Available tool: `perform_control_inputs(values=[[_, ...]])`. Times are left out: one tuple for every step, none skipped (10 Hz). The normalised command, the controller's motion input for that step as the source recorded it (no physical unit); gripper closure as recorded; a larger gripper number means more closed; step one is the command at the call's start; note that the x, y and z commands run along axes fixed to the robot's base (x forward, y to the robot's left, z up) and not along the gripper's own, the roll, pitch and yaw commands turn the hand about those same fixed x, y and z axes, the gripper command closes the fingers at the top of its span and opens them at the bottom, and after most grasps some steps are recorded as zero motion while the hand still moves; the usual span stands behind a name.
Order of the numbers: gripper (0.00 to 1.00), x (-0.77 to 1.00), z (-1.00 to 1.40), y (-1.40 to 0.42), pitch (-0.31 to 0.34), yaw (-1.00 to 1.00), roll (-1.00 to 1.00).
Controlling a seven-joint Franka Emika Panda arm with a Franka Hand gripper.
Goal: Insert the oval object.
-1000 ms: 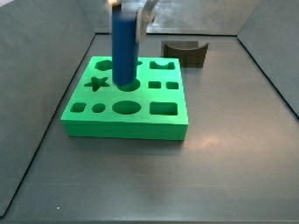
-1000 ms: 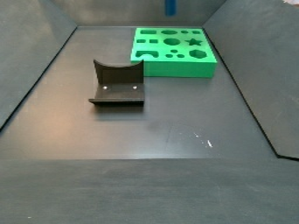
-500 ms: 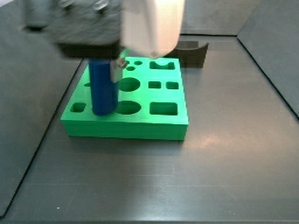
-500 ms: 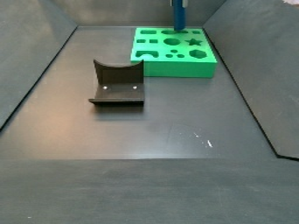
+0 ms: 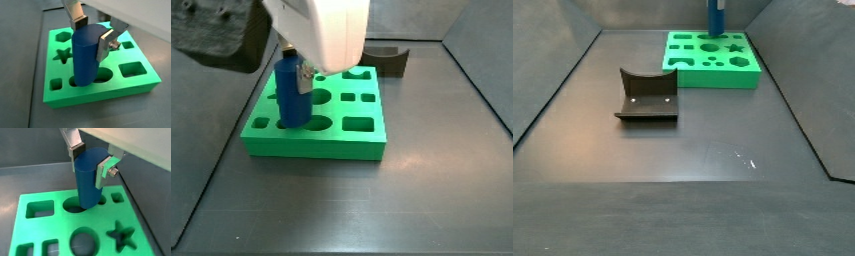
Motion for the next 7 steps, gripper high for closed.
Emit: perform_control_inputs(values=[[1.0, 0.21, -0.18, 0.0, -0.027, -0.9, 0.09], [1.0, 0.31, -0.14, 0.0, -0.017, -0.82, 0.07], [1.0, 0.27, -0.23, 0.0, -0.009, -0.86, 0.0], [1.0, 0.17, -0.26, 0.0, 0.0, -0.93, -0.07], [1.0, 0.07, -0.39, -0.02, 0.0, -0.85, -0.11], [1.0, 0.0, -0.53, 0.0, 0.061, -0.78, -0.22], [1.0, -0.02, -0.55, 0.01, 0.06, -0.69, -0.24]])
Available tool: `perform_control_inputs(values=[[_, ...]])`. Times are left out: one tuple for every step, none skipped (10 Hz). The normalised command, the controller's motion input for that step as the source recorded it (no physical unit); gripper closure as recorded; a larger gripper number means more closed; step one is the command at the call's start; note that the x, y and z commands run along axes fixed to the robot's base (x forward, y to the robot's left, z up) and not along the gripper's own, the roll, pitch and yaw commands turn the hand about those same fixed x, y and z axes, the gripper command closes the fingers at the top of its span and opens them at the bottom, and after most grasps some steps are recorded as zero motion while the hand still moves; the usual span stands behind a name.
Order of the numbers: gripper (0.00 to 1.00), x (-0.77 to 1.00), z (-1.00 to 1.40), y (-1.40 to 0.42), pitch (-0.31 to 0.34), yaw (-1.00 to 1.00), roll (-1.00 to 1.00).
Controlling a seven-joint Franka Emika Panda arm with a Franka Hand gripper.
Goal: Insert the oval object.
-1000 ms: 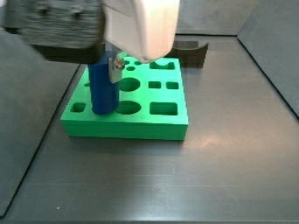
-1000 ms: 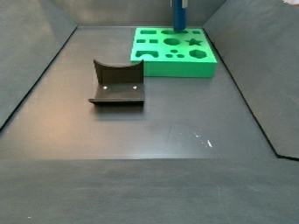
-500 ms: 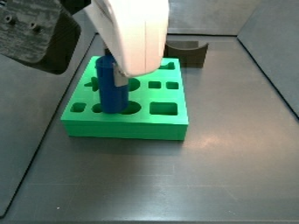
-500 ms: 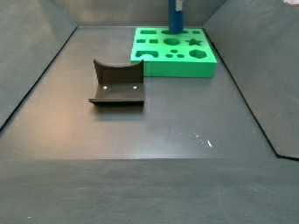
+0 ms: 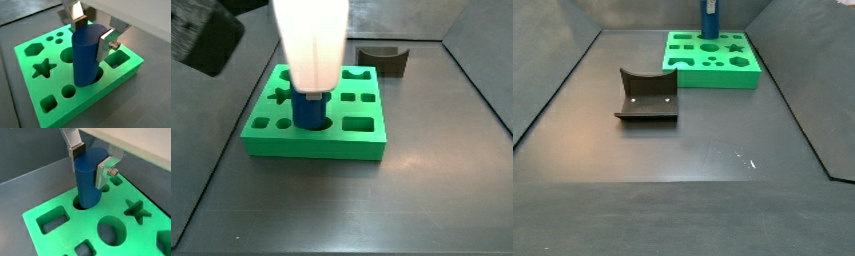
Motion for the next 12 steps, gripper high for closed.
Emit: perform_control_inputs(values=[[1.0, -0.06, -0.52, 0.08, 0.073, -0.59, -0.25], [1.0, -0.04, -0.47, 0.05, 0.074, -0.53, -0.28], [1.0, 0.0, -0.38, 0.0, 0.081, -0.4, -0.32], [1.0, 0.05, -0.29, -0.04, 0.076, -0.24, -0.37], [1.0, 0.09, -0.44, 0.0, 0.024, -0.06, -0.32], [1.0, 0.13, -0.53, 0.0, 0.023, -0.14, -0.13], [1.0, 0.07, -0.09, -0.06, 0.0, -0.13, 0.01], [1.0, -0.02, -0.51, -0.22, -0.233, -0.18, 0.0], [1.0, -0.05, -0.38, -0.1, -0.296, -0.16, -0.1], [1.0, -0.01, -0.21, -0.07, -0.306, 0.0, -0.03], [1.0, 0.03, -0.22, -0.13, -0.226, 0.0, 0.07], [1.0, 0.26, -0.28, -0.05, -0.084, 0.0, 0.18]])
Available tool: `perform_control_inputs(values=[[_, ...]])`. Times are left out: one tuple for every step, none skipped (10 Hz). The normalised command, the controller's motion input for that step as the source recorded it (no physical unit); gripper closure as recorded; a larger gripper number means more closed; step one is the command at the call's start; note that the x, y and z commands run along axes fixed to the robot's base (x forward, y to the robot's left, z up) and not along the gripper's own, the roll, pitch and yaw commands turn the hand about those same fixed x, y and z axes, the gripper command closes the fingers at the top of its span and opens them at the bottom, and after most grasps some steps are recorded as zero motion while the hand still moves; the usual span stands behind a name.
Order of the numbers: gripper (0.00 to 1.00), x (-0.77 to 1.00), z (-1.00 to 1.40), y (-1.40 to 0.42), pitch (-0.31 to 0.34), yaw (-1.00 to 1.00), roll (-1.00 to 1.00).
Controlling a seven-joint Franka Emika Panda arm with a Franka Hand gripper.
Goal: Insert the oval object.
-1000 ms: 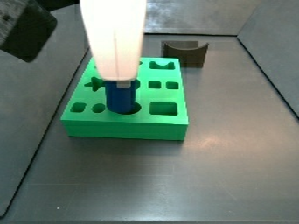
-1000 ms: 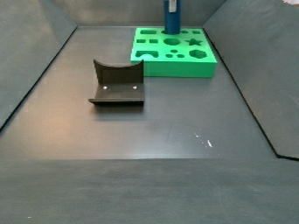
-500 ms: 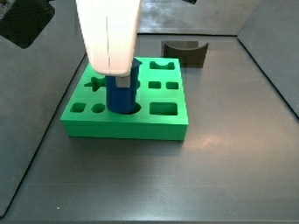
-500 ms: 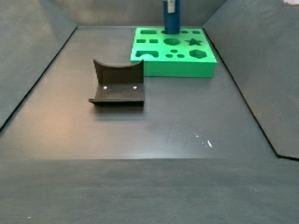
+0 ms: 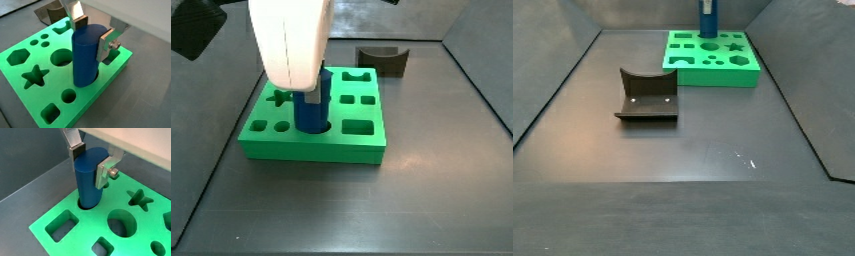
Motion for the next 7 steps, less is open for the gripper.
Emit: perform_control_inputs(values=[[1.0, 0.25, -0.47, 0.0, -0.101, 0.0, 0.07], [1.0, 0.03, -0.64, 0.0, -0.203, -0.05, -0.01], [1.0, 0.0, -0.59, 0.0, -0.221, -0.19, -0.11], [1.0, -0.05, -0.52, 0.06, -0.266, -0.13, -0.13], [1.0, -0.29, -0.46, 0.11, -0.324, 0.0, -0.11], [1.0, -0.23, -0.47, 0.04, -0.306, 0.0, -0.1], [1.0, -0.19, -0.47, 0.0, -0.299, 0.0, -0.13]])
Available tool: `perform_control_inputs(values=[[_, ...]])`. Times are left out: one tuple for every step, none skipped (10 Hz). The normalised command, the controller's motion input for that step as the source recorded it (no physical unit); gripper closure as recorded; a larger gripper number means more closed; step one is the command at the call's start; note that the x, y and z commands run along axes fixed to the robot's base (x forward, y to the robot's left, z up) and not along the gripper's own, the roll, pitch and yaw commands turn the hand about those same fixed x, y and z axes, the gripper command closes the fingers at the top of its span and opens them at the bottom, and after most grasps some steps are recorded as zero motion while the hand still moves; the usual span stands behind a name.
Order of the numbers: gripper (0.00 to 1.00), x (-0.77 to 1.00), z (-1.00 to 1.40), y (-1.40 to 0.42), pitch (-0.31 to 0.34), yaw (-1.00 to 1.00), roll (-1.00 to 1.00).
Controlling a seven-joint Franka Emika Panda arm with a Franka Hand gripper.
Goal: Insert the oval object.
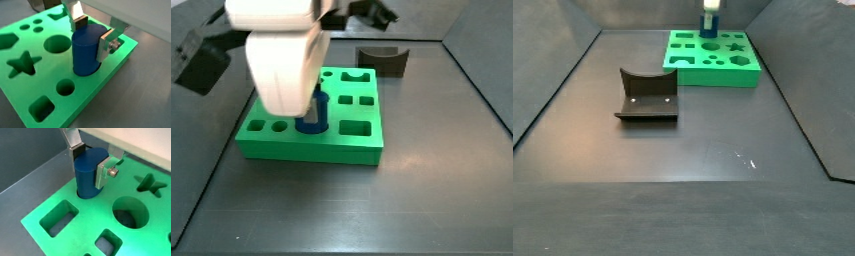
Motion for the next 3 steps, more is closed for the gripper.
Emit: perform_control_inputs(values=[[1.0, -0.08, -0.41, 0.0, -0.25, 0.0, -0.17], [1.0, -0.05, -0.35, 0.0, -0.216, 0.0, -0.17], [1.0, 0.0, -0.14, 0.0, -0.06, 0.0, -0.02]])
